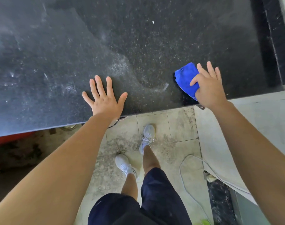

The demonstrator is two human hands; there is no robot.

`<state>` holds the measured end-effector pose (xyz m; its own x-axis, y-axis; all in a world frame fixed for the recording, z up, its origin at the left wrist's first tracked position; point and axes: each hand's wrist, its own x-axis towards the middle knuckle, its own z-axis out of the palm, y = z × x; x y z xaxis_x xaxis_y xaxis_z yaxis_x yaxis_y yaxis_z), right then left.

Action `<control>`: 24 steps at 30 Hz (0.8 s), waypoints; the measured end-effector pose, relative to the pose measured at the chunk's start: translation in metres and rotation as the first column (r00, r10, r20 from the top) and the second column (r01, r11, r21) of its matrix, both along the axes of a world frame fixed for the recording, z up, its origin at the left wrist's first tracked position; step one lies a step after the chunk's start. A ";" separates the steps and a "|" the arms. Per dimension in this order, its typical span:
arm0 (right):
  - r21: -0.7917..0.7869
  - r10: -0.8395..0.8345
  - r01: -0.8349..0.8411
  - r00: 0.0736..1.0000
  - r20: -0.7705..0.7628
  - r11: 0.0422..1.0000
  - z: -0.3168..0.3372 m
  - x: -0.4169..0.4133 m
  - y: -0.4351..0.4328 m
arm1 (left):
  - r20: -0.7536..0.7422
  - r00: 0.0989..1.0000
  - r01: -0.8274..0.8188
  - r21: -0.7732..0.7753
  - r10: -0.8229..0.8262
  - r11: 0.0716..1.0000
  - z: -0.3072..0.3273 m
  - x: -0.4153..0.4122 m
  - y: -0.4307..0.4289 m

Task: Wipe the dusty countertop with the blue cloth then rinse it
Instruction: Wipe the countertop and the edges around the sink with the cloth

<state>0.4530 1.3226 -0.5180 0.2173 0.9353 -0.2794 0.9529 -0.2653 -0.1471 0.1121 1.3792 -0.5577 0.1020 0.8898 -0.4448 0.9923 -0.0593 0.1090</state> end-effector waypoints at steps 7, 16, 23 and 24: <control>0.181 -0.307 0.399 0.868 -0.391 0.899 -0.031 -0.085 -0.017 | -0.006 1.000 -0.011 -0.014 0.010 1.000 0.002 0.001 0.001; 0.323 0.050 0.031 0.970 -0.239 0.946 -0.042 -0.088 -0.009 | 0.083 0.996 -0.033 -0.032 0.036 0.999 0.008 -0.002 0.002; 0.274 -0.541 0.582 0.813 -0.214 0.766 -0.042 -0.050 -0.004 | 0.338 0.940 -0.066 0.049 0.046 0.997 0.017 -0.034 0.004; 0.305 -0.505 0.540 0.842 -0.191 0.785 -0.042 -0.078 -0.002 | 0.344 0.938 -0.075 0.079 0.043 0.994 0.020 -0.044 0.004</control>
